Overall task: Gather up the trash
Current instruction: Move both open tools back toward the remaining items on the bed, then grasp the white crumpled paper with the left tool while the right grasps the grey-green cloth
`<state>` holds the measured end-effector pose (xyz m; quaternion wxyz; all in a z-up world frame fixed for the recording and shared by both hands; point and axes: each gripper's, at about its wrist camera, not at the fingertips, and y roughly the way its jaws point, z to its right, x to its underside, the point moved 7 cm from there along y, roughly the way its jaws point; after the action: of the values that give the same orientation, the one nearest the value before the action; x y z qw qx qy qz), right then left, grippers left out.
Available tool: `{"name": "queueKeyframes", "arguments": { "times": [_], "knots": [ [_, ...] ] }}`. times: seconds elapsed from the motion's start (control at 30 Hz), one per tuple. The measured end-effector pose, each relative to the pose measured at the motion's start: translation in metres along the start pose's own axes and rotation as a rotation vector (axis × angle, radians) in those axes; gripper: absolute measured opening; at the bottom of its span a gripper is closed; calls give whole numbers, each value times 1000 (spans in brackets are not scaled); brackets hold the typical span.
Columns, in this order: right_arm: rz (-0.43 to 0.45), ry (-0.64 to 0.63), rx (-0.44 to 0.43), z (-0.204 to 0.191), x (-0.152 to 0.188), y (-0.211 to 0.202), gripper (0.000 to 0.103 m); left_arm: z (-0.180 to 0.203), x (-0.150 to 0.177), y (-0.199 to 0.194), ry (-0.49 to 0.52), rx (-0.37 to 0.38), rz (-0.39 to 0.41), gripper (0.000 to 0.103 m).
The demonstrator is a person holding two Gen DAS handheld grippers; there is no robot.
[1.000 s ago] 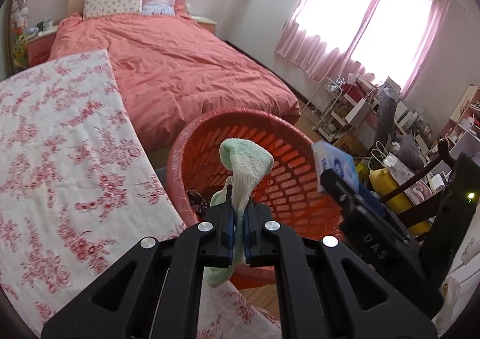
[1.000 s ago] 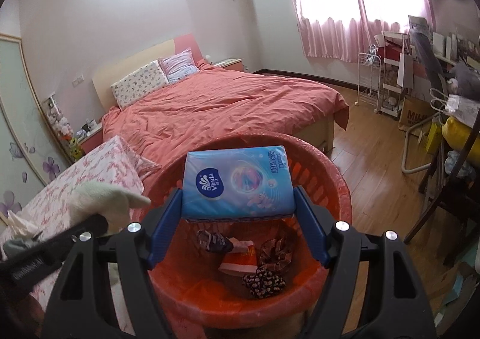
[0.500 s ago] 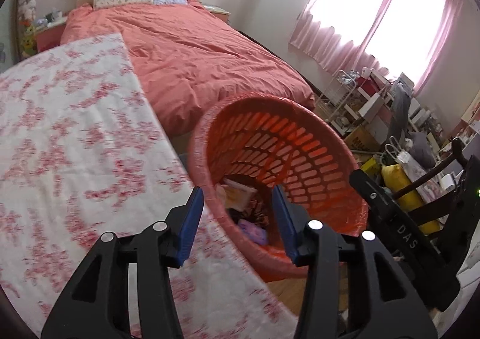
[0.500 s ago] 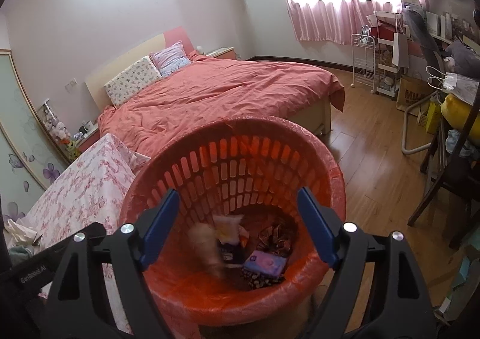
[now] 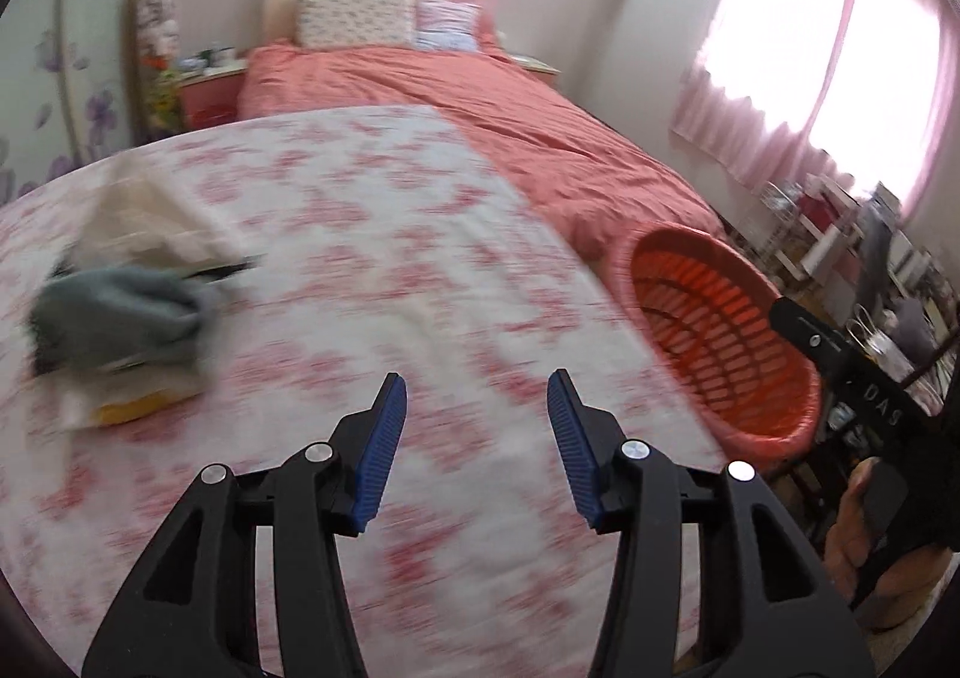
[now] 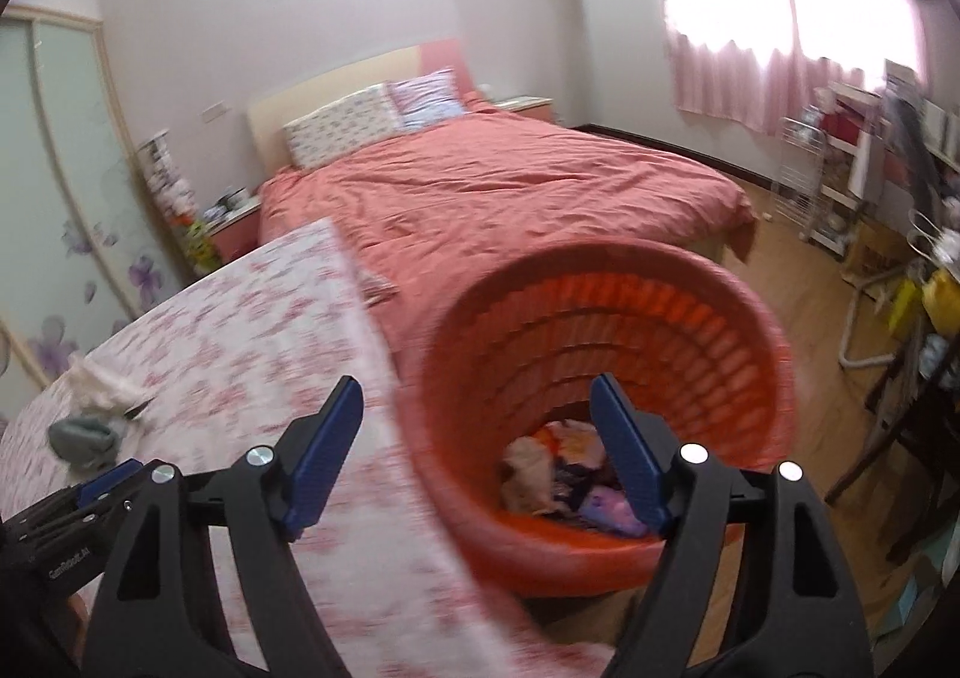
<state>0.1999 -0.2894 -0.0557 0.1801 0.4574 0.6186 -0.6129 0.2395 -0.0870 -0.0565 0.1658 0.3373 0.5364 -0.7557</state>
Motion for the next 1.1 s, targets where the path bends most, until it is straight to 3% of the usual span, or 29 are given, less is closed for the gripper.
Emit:
{"name": "queueKeyframes", "arguments": {
  "times": [0.4,0.63,0.8,1.07,1.1],
  "knots": [
    [-72,-238,-237,-184,30,0,65,-154,26,-64,-230,-237,79,56],
    [-119,-315,-360,-274,47,4,56,-215,39,-92,-349,-293,107,56],
    [-131,-341,-384,-312,52,11,55,-238,49,-107,-393,-299,121,56],
    [-181,-349,-317,-331,58,37,55,-258,56,-107,-439,-284,116,56],
    [-204,-353,-307,-329,62,42,49,-259,57,-107,-443,-282,113,56]
  ]
}}
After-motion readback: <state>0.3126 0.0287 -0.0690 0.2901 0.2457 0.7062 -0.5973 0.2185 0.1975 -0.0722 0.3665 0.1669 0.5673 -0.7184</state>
